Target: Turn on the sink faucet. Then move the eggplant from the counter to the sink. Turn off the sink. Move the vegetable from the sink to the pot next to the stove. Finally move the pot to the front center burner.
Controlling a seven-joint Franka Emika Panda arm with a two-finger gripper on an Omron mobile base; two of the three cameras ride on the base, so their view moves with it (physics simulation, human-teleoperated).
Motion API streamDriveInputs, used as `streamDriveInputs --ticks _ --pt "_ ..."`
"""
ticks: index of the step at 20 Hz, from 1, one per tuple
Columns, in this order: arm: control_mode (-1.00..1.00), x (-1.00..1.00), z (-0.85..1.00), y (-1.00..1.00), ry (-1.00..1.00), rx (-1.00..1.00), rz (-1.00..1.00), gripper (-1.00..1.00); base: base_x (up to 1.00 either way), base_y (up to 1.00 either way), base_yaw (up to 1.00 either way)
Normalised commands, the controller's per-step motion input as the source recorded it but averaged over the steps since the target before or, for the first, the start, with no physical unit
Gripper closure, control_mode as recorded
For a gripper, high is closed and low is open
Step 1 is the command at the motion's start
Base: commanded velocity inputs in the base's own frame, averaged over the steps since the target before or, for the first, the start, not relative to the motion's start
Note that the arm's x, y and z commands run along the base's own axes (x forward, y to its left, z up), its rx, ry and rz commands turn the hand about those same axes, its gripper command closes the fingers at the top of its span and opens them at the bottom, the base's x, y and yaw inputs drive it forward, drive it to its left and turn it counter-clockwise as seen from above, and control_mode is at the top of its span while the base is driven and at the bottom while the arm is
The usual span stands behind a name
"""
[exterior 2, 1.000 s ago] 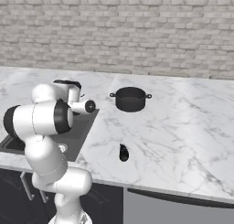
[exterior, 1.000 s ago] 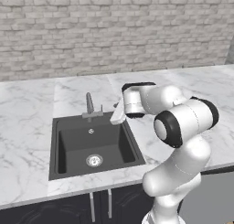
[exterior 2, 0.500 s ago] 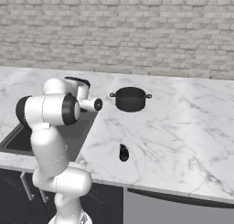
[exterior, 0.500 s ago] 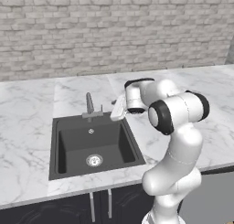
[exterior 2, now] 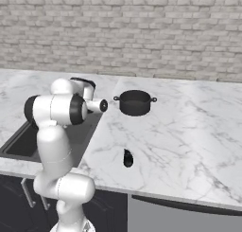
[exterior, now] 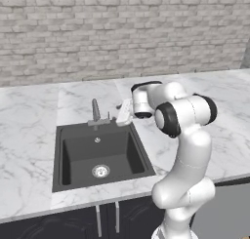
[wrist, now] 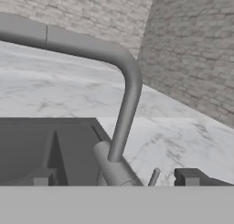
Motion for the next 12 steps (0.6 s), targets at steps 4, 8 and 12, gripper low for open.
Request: streamDriveInputs --ticks 4,8,12 --pt "-1.00 0.19 -0.10 0.16 0.00 0.00 0.00 -1.00 0.00 0.00 0.00" --pt "-1.00 0.12 -0.10 0.10 0.00 0.00 0.00 -1.00 0.00 0.00 0.00" --pt "-1.00 0.00 -0.06 0.09 0.00 0.00 0.00 -1.00 0.00 0.00 0.00"
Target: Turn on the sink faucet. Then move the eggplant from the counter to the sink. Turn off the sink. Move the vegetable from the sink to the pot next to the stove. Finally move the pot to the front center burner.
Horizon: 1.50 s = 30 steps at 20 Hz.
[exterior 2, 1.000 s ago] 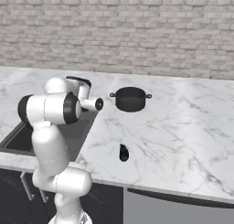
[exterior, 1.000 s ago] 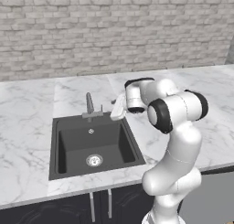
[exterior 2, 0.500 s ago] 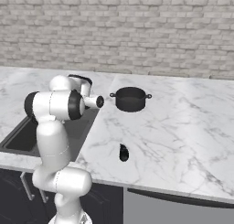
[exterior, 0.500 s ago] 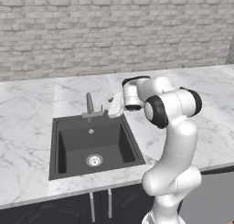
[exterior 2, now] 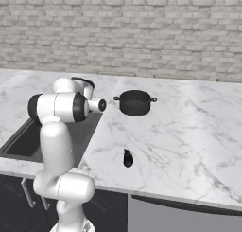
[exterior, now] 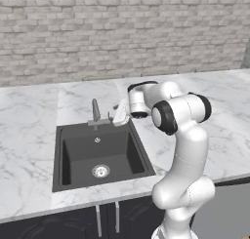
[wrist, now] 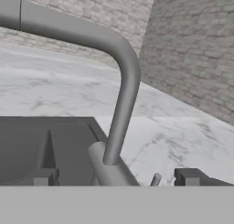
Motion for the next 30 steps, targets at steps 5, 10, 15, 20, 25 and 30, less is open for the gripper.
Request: streamDriveInputs --ticks 5,10,15,20,25,30 --pt "-1.00 0.04 -0.08 0.11 0.00 0.00 0.00 -1.00 0.00 0.00 0.00" --pt "-1.00 0.18 -0.14 0.14 0.00 0.00 0.00 -1.00 0.00 0.00 0.00" --pt "-1.00 0.26 -0.18 0.13 0.00 0.00 0.00 -1.00 0.00 0.00 0.00" --pt "-1.00 0.25 -0.26 0.07 0.00 0.00 0.00 -1.00 0.00 0.00 0.00" --pt "-1.00 0.29 -0.23 0.09 0.00 0.00 0.00 -1.00 0.00 0.00 0.00" --pt "-1.00 0.33 -0.09 0.23 0.00 0.00 0.00 -1.00 0.00 0.00 0.00"
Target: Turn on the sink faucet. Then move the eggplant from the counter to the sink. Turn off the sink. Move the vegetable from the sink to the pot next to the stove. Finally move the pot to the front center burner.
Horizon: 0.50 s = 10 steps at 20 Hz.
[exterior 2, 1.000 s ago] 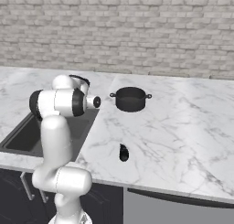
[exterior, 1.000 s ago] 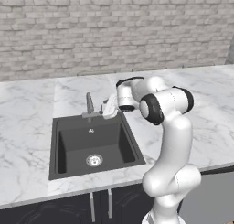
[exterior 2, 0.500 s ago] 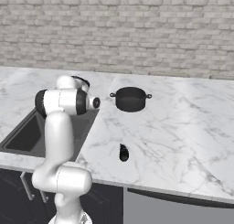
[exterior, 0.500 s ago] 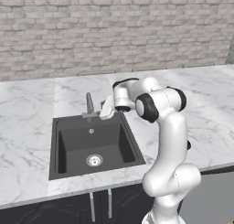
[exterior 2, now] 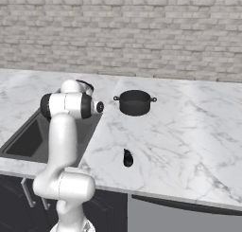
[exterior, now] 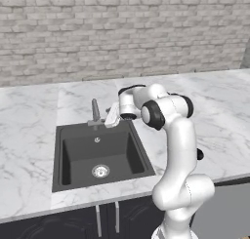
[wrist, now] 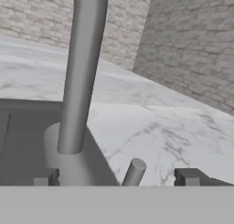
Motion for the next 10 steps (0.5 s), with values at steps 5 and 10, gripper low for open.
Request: streamDriveInputs --ticks 5,10 --pt "-1.00 0.25 0.00 0.23 0.00 0.00 0.00 -1.00 0.00 0.00 0.00" --pt "-1.00 0.17 0.00 0.41 0.00 0.00 0.00 1.00 0.00 0.00 0.00"
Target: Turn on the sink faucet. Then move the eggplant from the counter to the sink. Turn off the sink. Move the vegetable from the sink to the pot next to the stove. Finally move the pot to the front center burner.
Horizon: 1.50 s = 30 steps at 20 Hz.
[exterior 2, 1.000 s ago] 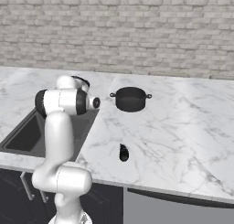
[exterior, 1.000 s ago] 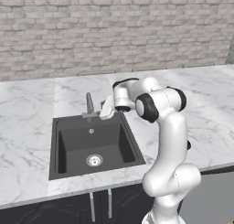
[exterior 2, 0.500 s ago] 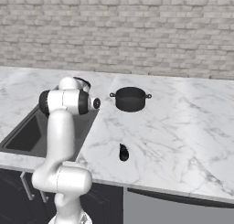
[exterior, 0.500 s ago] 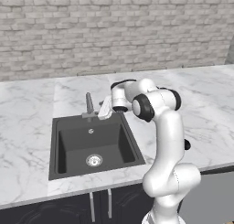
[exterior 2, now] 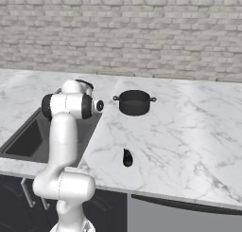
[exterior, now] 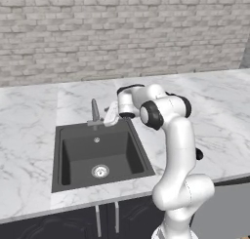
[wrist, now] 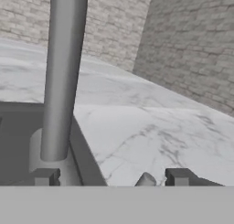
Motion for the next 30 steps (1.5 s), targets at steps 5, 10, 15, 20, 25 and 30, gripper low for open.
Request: streamDriveInputs --ticks 5,10,15,20,25,30 --pt "-1.00 0.07 0.00 0.30 0.02 0.00 -0.04 1.00 0.00 0.00 0.00" --pt "-1.00 0.00 0.00 0.12 0.08 0.00 -0.15 1.00 0.00 0.00 0.00" --pt "-1.00 0.00 0.00 0.04 0.10 0.00 -0.27 1.00 0.00 0.00 0.00" --pt "-1.00 0.06 -0.13 0.00 0.14 0.00 -0.13 1.00 0.00 0.00 0.00" --pt "-1.00 0.08 -0.39 -0.14 0.22 0.00 -0.08 1.00 0.00 0.00 0.00" --pt "-1.00 0.06 -0.47 -0.40 0.18 0.00 -0.17 1.00 0.00 0.00 0.00"
